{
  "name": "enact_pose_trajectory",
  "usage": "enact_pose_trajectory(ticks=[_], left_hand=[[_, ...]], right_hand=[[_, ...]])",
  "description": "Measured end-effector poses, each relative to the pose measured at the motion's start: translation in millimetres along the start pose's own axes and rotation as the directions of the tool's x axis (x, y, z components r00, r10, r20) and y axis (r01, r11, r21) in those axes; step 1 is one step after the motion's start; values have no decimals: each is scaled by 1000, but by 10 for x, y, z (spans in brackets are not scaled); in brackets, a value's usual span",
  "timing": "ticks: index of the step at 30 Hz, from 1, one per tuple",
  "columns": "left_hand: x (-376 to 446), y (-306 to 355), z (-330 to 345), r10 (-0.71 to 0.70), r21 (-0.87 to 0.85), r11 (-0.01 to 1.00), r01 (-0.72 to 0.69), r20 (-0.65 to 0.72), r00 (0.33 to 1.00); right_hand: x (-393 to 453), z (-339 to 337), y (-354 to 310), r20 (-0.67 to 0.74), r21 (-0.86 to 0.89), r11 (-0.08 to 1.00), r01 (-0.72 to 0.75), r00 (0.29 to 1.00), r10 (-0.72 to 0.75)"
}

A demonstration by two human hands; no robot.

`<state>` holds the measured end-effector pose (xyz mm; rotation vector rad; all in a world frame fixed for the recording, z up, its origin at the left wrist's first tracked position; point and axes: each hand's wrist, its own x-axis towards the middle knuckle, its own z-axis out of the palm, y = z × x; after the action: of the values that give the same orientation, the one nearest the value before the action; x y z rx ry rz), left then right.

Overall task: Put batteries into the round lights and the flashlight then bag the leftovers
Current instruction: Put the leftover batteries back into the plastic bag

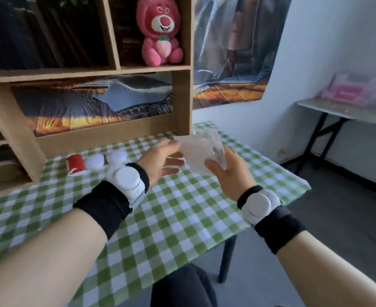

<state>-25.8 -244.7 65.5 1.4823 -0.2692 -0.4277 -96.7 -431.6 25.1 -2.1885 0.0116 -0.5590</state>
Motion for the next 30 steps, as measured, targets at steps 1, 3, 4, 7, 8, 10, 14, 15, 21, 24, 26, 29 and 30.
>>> enact_pose_trajectory(ticks=[1,3,4,7,8,10,14,15,21,24,26,29,30], left_hand=[[41,-63,191,4,32,999,-6,47,999],[98,-183,628,-15,84,996,4,129,992],[124,-239,816,-23,96,995,7,167,986],[96,-393,1330,-59,128,991,25,271,961],[82,-464,1504,-85,141,989,42,316,945],[47,-682,1871,-140,194,979,69,382,914],[-65,-1250,2398,-272,284,947,150,462,844],[-69,-1327,2412,-288,308,939,153,462,839],[-217,-2445,2841,-540,489,811,320,418,730],[-265,-2845,2899,-624,552,741,382,356,696],[-300,-3102,2956,-680,593,686,421,319,660],[-403,-3432,2999,-756,642,606,470,280,592],[-429,-3524,3011,-772,652,586,481,270,575]], right_hand=[[-77,-141,115,-31,89,994,-58,998,61],[-286,-419,368,-101,256,957,-136,981,167],[-373,-535,485,-141,291,945,-151,970,198],[-701,-852,792,-224,262,942,-209,936,270],[-836,-964,898,-240,255,935,-247,920,309],[-1122,-1166,1187,-254,237,909,-342,882,398],[-1700,-1373,1693,-265,163,815,-556,771,579],[-1739,-1369,1737,-241,151,796,-586,759,605],[-2556,-1240,2445,-123,12,565,-825,560,820],[-2826,-1084,2638,-80,5,475,-880,473,877],[-2994,-971,2774,-63,22,411,-911,409,910],[-3262,-778,2932,-52,30,327,-945,325,944],[-3327,-721,2979,-48,18,304,-953,303,952]])
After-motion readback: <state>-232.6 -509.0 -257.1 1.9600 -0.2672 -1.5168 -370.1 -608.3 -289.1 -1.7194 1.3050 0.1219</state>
